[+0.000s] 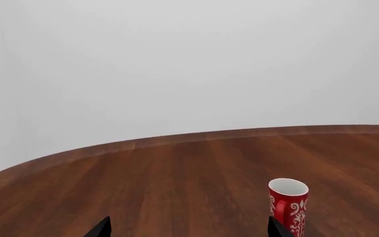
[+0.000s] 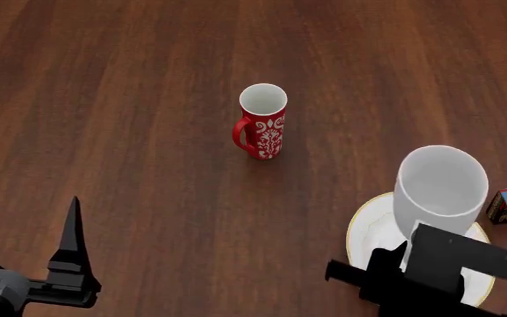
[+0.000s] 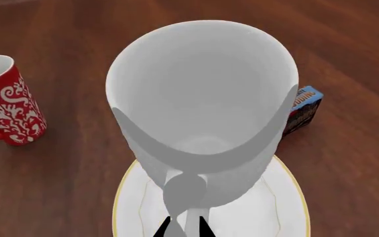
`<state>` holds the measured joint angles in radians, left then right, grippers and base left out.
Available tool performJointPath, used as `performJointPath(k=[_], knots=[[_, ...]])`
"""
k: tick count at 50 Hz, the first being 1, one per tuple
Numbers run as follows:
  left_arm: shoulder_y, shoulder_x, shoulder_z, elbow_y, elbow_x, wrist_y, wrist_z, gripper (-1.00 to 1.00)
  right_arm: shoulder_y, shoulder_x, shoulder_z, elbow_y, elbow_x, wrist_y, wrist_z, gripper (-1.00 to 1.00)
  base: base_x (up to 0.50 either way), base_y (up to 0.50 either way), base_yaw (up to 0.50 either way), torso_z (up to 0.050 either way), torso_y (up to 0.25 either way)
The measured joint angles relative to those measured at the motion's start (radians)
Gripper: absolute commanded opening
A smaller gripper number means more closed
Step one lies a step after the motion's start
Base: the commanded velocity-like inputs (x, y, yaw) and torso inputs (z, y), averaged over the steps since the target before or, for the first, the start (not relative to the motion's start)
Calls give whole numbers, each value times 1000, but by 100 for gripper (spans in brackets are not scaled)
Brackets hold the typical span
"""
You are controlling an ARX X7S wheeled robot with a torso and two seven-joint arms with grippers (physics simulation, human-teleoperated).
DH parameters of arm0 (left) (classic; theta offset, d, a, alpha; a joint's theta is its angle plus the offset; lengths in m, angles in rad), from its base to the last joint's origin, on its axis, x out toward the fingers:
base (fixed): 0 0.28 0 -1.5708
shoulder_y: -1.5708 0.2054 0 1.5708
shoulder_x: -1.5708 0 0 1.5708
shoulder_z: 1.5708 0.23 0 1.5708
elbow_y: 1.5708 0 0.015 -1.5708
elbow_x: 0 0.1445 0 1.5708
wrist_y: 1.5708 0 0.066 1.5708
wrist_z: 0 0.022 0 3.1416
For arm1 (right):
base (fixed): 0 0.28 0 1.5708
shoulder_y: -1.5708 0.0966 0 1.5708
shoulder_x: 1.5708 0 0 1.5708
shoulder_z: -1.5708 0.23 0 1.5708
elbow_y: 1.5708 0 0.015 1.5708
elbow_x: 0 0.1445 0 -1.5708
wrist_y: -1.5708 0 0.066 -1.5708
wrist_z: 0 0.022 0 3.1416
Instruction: Put the white mug on the plate.
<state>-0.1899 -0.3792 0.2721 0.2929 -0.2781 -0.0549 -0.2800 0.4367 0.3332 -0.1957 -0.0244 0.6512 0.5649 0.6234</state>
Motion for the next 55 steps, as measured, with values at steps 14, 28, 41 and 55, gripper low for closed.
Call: performJointPath(k=[14,28,41,55], knots=[[-4,1,8,-1,0,-1,-2,100,-25,-2,1,6,6,-12,-2,-100,0,0,0,0,0],[-6,0,12,-3,-2,0,-3,100,-41,-4,0,13,9,-21,-2,-100,0,0,0,0,0],[-9,-1,14,-8,-5,4,-3,100,-42,-9,-6,36,7,-31,-7,-100,0,0,0,0,0],[-9,-2,16,-15,-6,10,-4,100,-44,-17,-10,72,4,-51,-18,-100,0,0,0,0,0]])
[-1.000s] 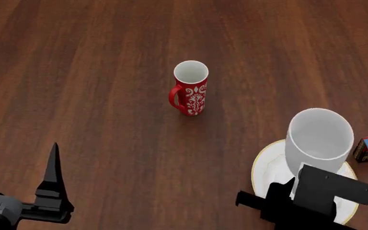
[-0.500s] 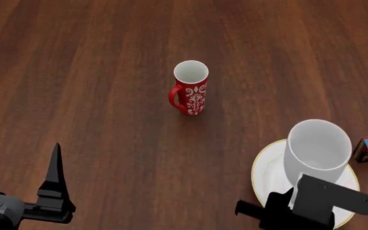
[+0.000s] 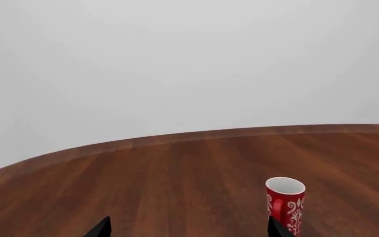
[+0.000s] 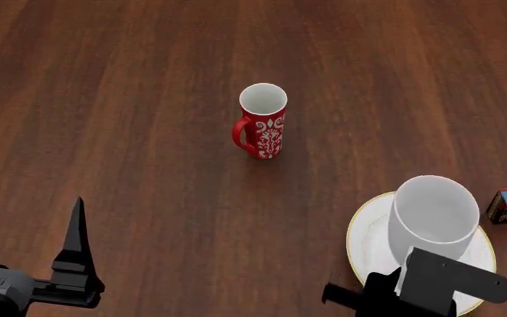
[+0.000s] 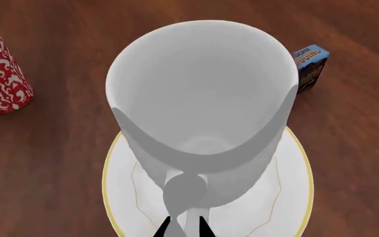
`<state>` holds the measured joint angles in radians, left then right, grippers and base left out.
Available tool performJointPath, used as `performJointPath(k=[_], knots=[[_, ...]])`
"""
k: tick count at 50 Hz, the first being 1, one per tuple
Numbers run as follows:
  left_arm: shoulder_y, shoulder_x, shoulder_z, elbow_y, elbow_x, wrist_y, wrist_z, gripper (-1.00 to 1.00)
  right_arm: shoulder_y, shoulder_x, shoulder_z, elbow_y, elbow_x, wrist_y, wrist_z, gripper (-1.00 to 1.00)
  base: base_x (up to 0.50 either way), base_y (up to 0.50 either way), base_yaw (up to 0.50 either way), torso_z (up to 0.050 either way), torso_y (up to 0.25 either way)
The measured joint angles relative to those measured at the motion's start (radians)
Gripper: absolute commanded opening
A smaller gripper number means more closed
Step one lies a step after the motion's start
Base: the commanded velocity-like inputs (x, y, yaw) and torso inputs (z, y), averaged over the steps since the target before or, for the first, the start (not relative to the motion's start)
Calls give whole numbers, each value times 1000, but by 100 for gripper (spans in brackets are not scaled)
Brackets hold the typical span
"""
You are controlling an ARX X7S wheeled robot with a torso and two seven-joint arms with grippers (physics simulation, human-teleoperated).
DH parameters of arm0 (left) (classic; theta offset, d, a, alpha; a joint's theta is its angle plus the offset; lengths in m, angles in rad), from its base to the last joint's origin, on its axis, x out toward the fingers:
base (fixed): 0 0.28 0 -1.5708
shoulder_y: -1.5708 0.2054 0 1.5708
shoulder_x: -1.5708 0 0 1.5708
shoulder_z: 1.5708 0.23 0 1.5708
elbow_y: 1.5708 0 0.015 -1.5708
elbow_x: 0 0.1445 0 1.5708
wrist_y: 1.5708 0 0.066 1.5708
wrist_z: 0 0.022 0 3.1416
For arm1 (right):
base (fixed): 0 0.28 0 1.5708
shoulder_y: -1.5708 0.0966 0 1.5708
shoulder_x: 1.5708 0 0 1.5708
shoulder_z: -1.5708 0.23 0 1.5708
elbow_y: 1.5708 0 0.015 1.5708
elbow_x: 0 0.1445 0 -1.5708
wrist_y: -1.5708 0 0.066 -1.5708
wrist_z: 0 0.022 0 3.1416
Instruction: Put the white mug on the plate.
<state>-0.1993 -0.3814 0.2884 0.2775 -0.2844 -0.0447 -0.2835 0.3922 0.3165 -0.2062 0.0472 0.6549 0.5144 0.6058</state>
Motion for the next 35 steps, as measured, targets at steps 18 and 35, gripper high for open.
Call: performJointPath(k=[18,35], knots=[[1,-2,2,-4,-1,5,-4,100,-3,-6,-2,31,-1,-18,-6,-100,0,0,0,0,1],[0,-5,4,-10,-4,9,-6,100,1,-9,-5,53,-1,-26,-9,-100,0,0,0,0,0]])
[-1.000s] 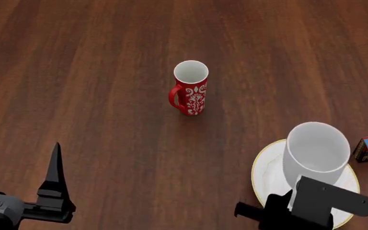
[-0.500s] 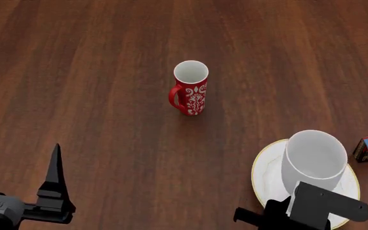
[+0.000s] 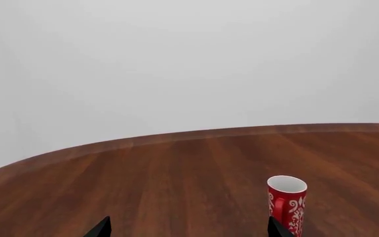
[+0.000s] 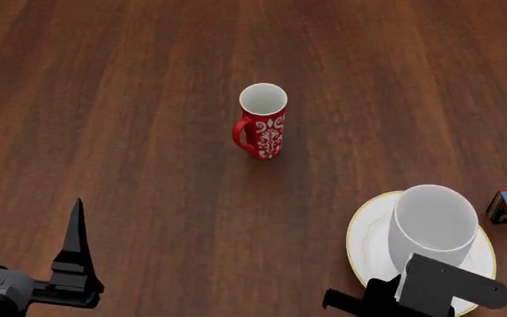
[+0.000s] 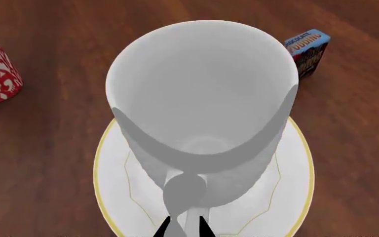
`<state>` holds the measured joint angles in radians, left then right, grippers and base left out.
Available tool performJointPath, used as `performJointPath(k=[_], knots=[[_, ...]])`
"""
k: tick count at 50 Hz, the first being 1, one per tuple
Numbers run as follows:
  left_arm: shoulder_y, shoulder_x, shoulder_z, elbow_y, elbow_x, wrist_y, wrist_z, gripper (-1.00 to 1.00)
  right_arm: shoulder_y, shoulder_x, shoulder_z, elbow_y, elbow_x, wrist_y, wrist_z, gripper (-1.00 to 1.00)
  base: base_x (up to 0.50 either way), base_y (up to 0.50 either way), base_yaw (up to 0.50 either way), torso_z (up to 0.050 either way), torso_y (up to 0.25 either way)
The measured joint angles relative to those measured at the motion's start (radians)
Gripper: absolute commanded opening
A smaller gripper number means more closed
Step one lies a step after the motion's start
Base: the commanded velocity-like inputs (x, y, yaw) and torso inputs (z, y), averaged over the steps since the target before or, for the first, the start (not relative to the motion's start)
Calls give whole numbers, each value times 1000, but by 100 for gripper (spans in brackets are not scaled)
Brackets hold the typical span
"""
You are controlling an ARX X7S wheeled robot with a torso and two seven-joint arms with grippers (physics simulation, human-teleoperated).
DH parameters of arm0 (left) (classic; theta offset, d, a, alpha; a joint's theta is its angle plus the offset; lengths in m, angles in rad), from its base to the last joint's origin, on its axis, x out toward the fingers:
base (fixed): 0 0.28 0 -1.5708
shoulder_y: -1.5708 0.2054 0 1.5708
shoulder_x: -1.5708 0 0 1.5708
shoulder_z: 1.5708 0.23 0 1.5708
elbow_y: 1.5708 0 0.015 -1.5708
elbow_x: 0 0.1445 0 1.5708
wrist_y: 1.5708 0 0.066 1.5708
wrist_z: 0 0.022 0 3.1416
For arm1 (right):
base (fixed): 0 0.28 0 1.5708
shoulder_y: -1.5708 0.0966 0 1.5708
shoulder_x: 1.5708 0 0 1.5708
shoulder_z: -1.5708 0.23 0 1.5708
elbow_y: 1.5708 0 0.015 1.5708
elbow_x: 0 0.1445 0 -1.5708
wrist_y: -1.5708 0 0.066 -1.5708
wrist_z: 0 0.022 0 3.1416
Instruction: Put the white mug on the plate.
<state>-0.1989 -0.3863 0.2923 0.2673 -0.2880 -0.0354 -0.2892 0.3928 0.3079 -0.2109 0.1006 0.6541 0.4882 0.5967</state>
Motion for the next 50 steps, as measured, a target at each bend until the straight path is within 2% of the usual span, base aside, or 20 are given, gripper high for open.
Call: performJointPath(k=[50], knots=[[-11,-2,13,-16,-4,8,-4,100,-3,-5,-5,47,6,-24,-8,-100,0,0,0,0,0]])
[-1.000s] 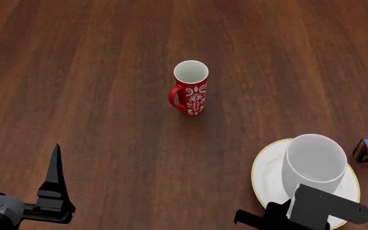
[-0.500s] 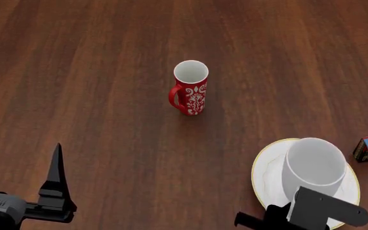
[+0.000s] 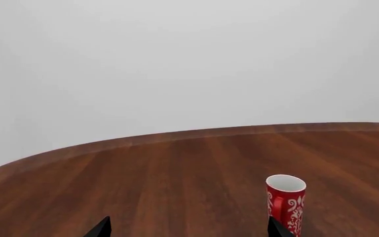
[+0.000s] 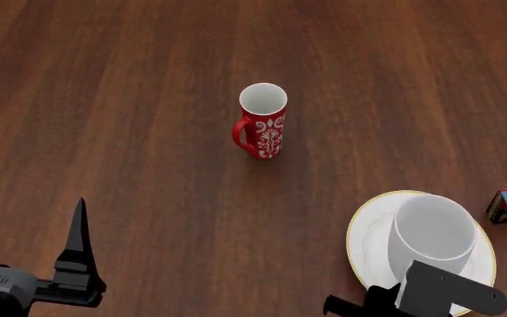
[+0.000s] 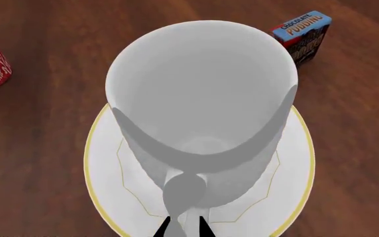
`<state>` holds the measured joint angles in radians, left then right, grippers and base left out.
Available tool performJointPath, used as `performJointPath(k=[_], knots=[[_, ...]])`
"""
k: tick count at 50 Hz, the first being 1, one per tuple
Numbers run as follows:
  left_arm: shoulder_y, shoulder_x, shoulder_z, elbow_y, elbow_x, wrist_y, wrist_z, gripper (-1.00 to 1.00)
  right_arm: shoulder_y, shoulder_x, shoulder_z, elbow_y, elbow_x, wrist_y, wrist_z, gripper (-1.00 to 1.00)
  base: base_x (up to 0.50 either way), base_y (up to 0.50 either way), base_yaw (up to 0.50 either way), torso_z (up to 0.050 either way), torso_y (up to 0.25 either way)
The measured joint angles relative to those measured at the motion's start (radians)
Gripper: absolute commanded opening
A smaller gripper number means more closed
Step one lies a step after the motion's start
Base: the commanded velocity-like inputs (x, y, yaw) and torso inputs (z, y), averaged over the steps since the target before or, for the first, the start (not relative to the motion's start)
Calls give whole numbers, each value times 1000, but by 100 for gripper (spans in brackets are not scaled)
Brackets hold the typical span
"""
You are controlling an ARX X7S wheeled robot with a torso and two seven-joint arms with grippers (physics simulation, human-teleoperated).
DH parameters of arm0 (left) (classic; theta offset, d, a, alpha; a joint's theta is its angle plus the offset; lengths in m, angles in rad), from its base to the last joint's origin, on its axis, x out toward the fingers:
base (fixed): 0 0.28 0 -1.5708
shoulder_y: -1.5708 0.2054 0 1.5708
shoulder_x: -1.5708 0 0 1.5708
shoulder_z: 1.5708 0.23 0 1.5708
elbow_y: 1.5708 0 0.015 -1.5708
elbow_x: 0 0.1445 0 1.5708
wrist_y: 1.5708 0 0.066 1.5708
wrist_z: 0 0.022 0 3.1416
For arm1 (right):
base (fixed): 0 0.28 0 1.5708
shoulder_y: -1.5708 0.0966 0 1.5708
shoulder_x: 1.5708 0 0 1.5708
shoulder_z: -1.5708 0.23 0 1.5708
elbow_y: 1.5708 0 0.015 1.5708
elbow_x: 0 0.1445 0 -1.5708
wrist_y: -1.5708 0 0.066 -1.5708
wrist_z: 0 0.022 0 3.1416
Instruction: Put the white mug on the plate.
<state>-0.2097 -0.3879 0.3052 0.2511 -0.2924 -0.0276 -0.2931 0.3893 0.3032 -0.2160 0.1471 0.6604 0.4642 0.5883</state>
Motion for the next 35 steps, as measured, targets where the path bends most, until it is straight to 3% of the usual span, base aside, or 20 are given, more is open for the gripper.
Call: performJointPath(k=[8,9,35], knots=[[2,-2,0,2,-1,1,-2,100,0,0,1,0,2,-2,0,-100,0,0,0,0,0],[2,-2,0,2,-2,1,-2,100,-1,0,1,0,2,-2,0,100,0,0,0,0,0],[9,-9,2,15,-6,0,-11,100,-20,10,15,-32,9,1,10,100,0,0,0,0,0]])
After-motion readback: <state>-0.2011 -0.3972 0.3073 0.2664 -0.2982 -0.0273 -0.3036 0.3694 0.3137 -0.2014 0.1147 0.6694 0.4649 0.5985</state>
